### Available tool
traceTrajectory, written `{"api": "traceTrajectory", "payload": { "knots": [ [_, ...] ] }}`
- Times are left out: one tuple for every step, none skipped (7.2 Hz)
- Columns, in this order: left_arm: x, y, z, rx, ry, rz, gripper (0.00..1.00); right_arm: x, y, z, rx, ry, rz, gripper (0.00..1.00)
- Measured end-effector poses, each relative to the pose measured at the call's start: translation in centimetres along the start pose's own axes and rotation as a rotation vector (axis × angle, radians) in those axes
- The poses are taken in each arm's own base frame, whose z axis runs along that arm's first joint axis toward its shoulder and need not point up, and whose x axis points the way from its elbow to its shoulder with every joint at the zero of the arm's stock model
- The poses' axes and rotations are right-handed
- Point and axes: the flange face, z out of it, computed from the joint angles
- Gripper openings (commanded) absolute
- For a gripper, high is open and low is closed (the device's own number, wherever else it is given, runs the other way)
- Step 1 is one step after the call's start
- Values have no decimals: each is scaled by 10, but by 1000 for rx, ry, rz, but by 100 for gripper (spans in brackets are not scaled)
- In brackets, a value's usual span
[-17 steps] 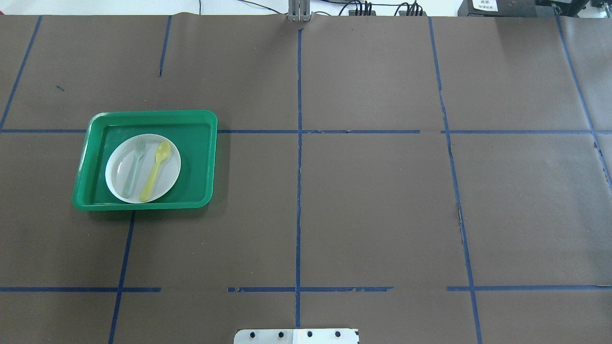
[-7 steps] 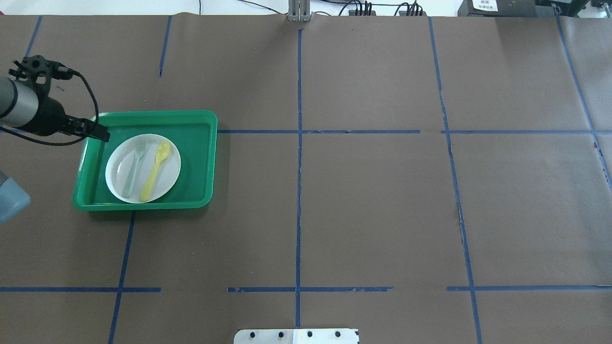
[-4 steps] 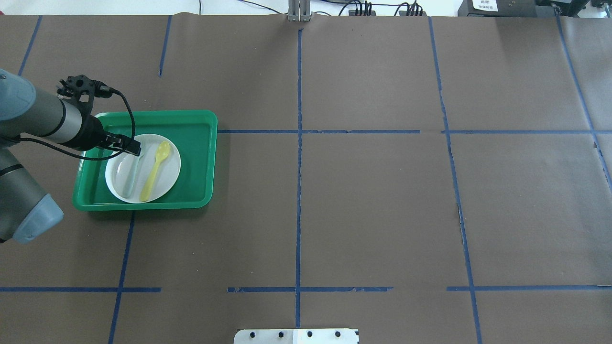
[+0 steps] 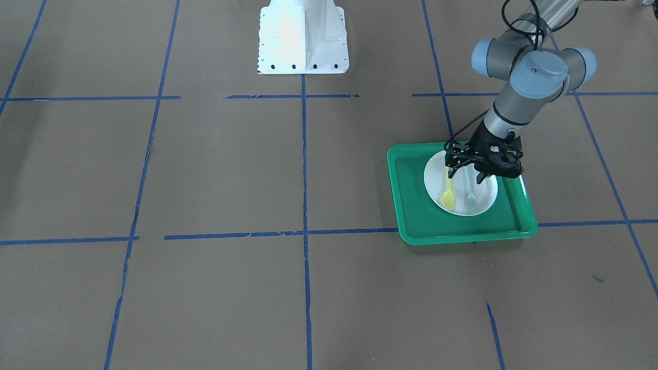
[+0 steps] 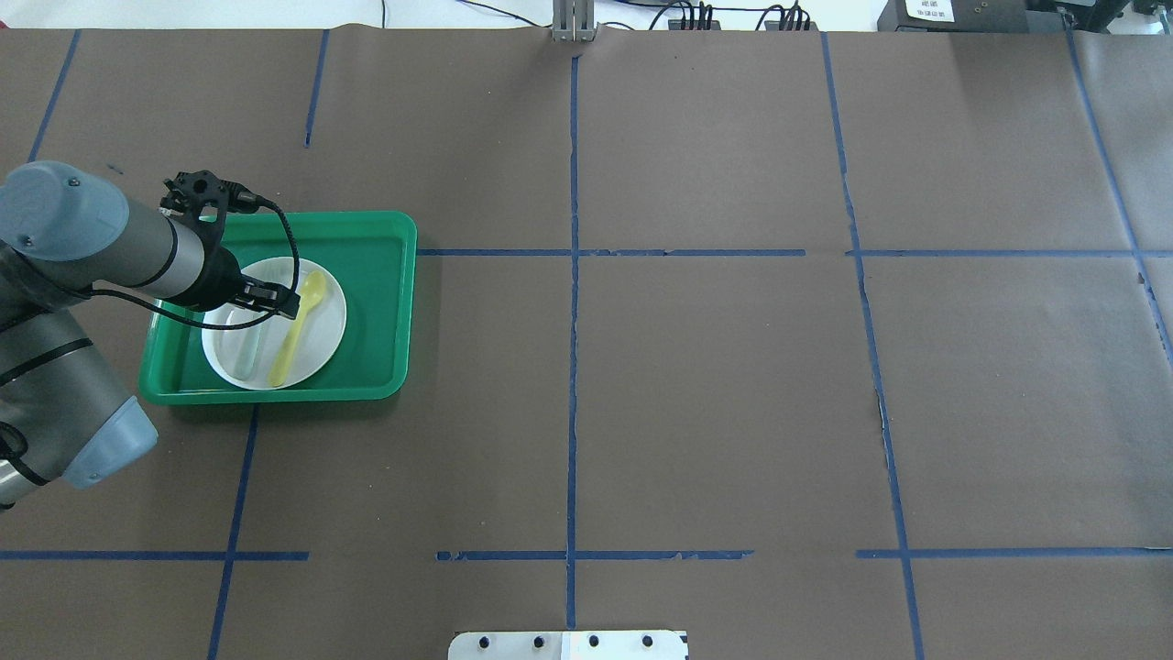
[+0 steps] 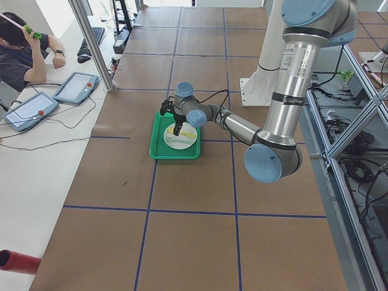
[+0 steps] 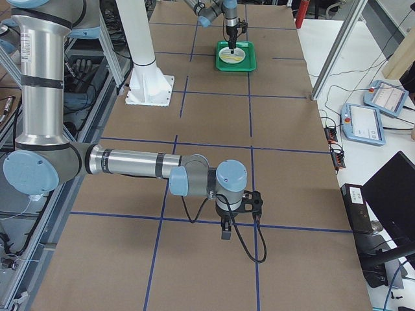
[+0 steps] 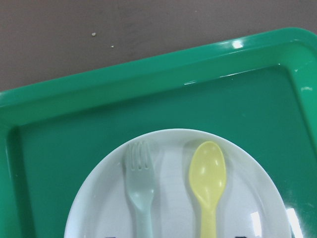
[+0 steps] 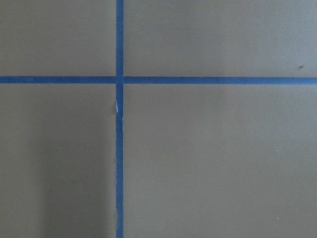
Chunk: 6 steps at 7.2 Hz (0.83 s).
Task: Place spoon
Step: 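Move the left gripper over the yellow spoon on the white plate, then lower the left gripper and close it on the yellow spoon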
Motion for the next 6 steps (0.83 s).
{"api": "traceTrajectory", "payload": {
  "knots": [
    [3, 0, 6, -8, -2, 3, 68, 0, 0, 0, 0, 0, 0, 100],
    [5, 1, 11, -15, -4, 5, 68, 0, 0, 0, 0, 0, 0, 100],
    [7, 3, 16, -23, -5, 9, 68, 0, 0, 0, 0, 0, 0, 100],
    [9, 6, 19, -30, -4, 13, 68, 0, 0, 0, 0, 1, 0, 100],
    [12, 8, 22, -36, -2, 17, 68, 0, 0, 0, 0, 0, 0, 100],
    [14, 10, 23, -40, 0, 20, 68, 0, 0, 0, 0, 0, 0, 100]
  ]
}}
